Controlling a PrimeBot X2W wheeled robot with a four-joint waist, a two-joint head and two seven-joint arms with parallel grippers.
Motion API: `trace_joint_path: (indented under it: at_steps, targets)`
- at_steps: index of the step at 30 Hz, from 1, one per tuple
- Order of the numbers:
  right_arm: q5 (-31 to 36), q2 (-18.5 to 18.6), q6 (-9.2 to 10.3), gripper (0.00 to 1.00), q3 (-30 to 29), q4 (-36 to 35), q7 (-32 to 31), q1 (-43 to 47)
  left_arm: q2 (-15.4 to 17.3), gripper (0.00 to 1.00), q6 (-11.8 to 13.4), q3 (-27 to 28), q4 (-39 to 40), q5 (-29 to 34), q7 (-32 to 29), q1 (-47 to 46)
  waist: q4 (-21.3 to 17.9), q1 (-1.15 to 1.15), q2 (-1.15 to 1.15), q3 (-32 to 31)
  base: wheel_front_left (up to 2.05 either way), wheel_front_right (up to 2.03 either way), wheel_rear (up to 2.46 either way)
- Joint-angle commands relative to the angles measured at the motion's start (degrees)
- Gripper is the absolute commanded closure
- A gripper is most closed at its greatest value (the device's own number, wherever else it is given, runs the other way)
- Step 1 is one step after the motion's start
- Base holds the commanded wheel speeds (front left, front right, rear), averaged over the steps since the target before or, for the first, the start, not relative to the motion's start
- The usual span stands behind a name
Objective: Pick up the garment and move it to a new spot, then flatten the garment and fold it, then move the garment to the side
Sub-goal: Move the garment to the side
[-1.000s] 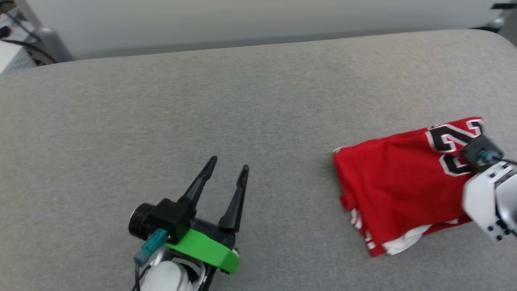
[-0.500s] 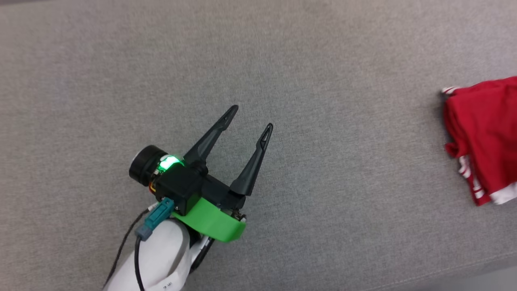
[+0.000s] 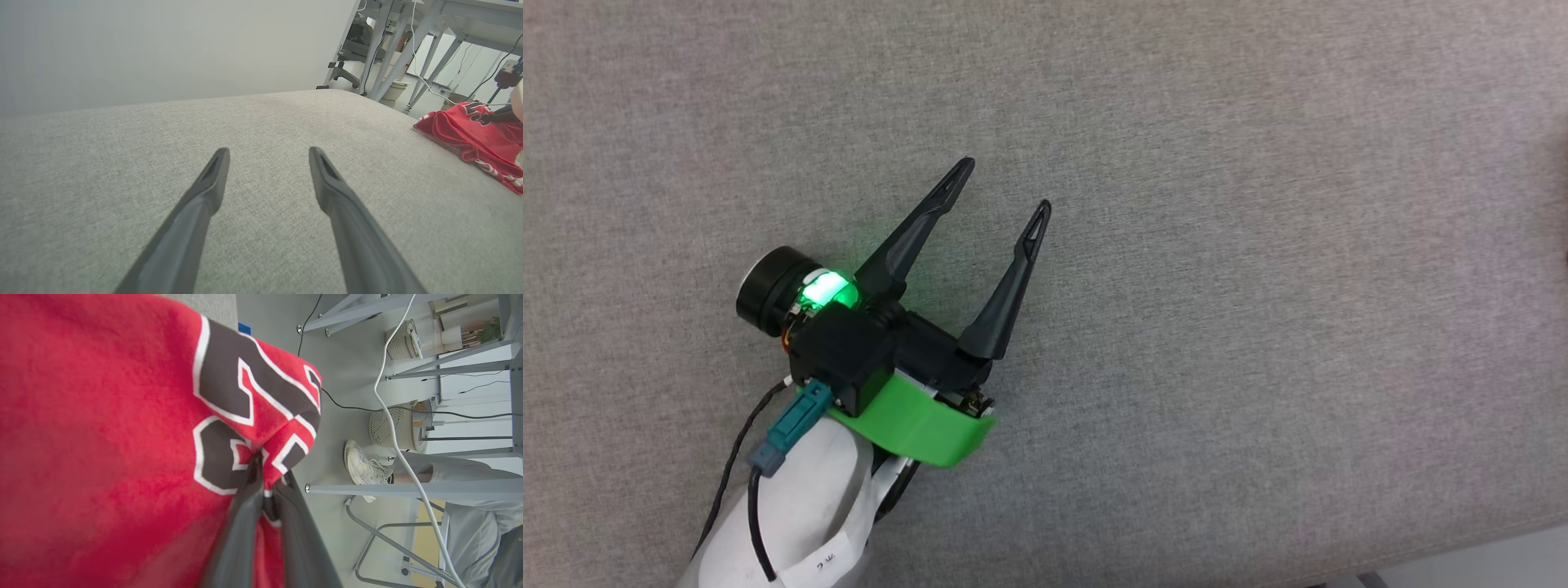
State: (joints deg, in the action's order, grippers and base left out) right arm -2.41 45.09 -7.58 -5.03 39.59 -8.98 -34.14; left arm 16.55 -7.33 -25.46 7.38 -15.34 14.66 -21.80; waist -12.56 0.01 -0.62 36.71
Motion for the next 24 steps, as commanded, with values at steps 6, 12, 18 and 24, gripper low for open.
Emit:
trace_joint_path:
  at_steps: [6, 12, 18, 24]
  targets:
    - [3.68, -1.86, 0.09, 1.0, -3.17, 4.19, 2.54, -3.6, -0.04, 0.0, -0.15, 0.42, 0.05, 0.4, 0.34, -1.08, 1.57, -0.01, 0.62, 1.37, 0.0, 0.0, 0.0]
    - [6.07, -2.17, 0.09, 0.0, -2.31, 5.97, 5.09, -5.18, -1.09, 0.0, -0.15, 0.6, -1.17, 0.18, 0.34, -0.54, 1.52, -0.01, 0.62, -1.29, 0.0, 0.0, 0.0]
    - [5.62, -3.13, 0.09, 0.0, 0.52, 4.2, 7.61, -7.41, -3.04, 0.0, -0.15, 2.14, -3.22, -0.76, 0.34, 1.28, 1.62, -0.01, 0.62, -7.55, 0.0, 0.0, 0.0]
    - [2.45, -6.24, 0.09, 0.0, 4.56, -5.11, 10.03, -6.25, -5.18, 0.0, -0.15, 6.33, -5.19, -1.09, 0.34, 5.15, 2.31, -0.01, 0.62, -15.42, 0.0, 0.0, 0.0]
